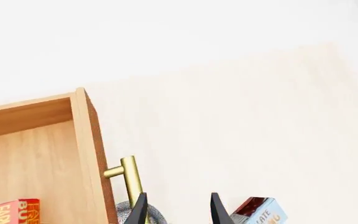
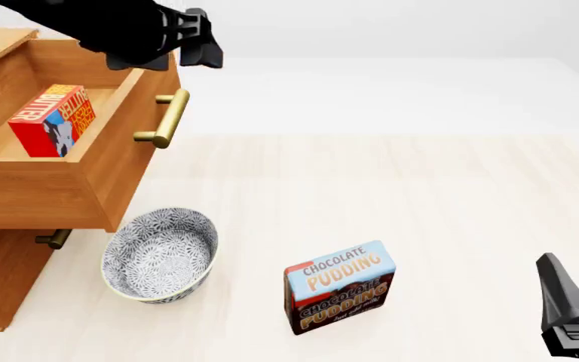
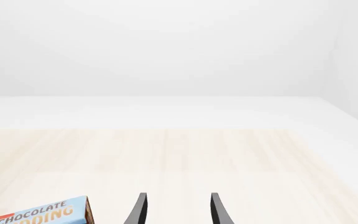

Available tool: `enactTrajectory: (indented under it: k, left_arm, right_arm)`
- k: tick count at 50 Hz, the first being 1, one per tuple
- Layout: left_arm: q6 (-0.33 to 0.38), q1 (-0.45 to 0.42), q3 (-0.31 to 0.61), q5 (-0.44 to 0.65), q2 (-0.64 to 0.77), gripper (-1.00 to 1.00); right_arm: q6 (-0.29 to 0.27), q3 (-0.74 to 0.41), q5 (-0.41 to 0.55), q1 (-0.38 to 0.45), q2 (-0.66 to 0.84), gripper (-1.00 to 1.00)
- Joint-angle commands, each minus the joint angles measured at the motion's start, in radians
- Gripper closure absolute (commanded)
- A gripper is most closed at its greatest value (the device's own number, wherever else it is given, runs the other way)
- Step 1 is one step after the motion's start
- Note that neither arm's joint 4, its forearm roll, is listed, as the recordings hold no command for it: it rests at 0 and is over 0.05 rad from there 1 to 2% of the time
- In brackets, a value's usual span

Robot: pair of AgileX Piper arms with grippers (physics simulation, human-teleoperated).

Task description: Put the butter at the back in the top drawer of the cabinet and close it.

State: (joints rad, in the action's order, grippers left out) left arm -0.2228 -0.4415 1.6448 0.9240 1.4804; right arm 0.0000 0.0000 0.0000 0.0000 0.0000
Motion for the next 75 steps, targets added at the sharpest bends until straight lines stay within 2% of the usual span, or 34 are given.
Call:
enactTrajectory:
  k: [1,14,48,75]
  left_arm:
    - [-0.074,-0.098,-0.012,-0.063,0.047,-1.0]
    - [-0.1,-0.155,-0.024,-0.115,0.092,-1.0]
    - [-0.172,-0.226,-0.087,-0.213,0.164,-1.0]
    - [-0.194,-0.215,-0.13,-0.247,0.212,-1.0]
  right_arm:
    - [0.0,0.0,0.0,0.0,0.0,-1.0]
    - [0.0,0.0,0.0,0.0,0.0,-1.0]
    - [0.0,0.0,0.0,0.0,0.0,-1.0]
    - [0.0,0.0,0.0,0.0,0.0,-1.0]
